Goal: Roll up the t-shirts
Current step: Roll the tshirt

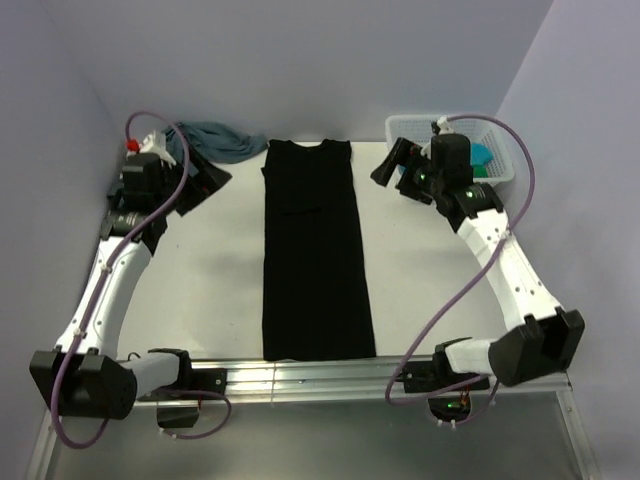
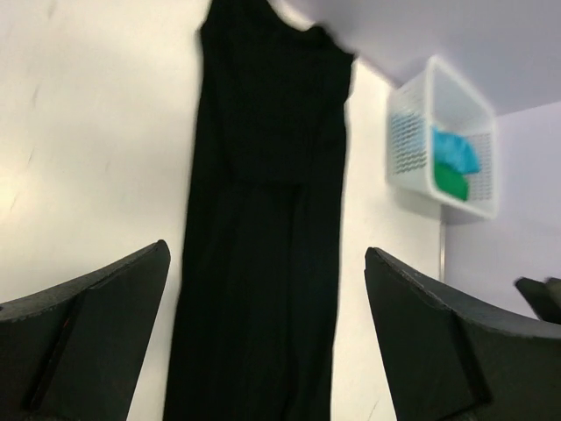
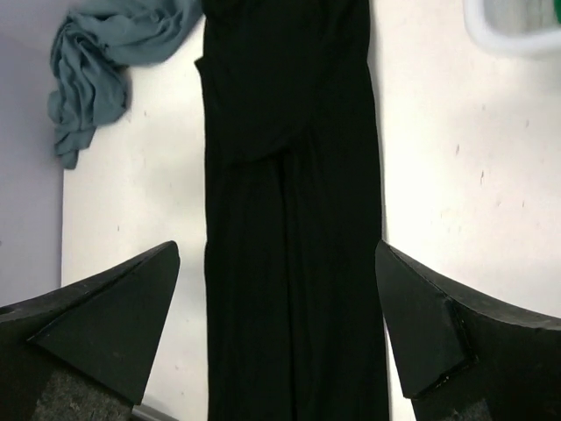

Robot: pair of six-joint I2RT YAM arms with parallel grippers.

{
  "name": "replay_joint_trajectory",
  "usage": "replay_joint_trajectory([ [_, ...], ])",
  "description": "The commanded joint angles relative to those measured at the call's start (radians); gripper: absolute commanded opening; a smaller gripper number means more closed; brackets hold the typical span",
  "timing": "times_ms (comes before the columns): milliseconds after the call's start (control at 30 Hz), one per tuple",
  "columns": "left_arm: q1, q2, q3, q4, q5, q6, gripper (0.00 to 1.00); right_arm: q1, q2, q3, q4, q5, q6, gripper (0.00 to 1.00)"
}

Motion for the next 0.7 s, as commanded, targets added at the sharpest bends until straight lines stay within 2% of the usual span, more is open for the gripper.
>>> replay_joint_trajectory([
  [0,0.004,-0.170,-0.124,0.033,-0.045,-0.037,0.99,0.002,-0.135,-0.133,0.023,-0.013,0.036,1.00],
  [100,0.004,-0.317,-0.246,-0.048,-0.200,-0.143,1.00,-0.011,-0.203,-0.226,0.014,-0.099,0.007,1.00],
  [200,0.015,-0.382,-0.336,-0.028,-0.061,-0.104,0.96,-0.011,-0.216,-0.266,-0.079,-0.107,-0.008,0.99],
  [267,0.013,-0.371,-0.367,-0.050,0.049,-0.109,0.98,-0.009,-0.204,-0.275,-0.179,-0.103,-0.032,0.95],
  [533,-0.001,-0.239,-0.470,-0.258,0.205,-0.013,0.93,0.032,-0.321,-0.523,-0.333,-0.199,0.015,0.83],
  [600,-0.074,-0.229,-0.494,-0.277,0.181,-0.036,0.94,0.124,-0.354,-0.594,-0.340,-0.168,0.078,0.83],
  [633,-0.108,-0.239,-0.517,-0.274,0.180,-0.054,0.98,0.159,-0.389,-0.612,-0.340,-0.156,0.105,0.82],
  [667,-0.166,-0.268,-0.531,-0.274,0.185,-0.073,0.99,0.193,-0.408,-0.628,-0.342,-0.145,0.156,0.81],
])
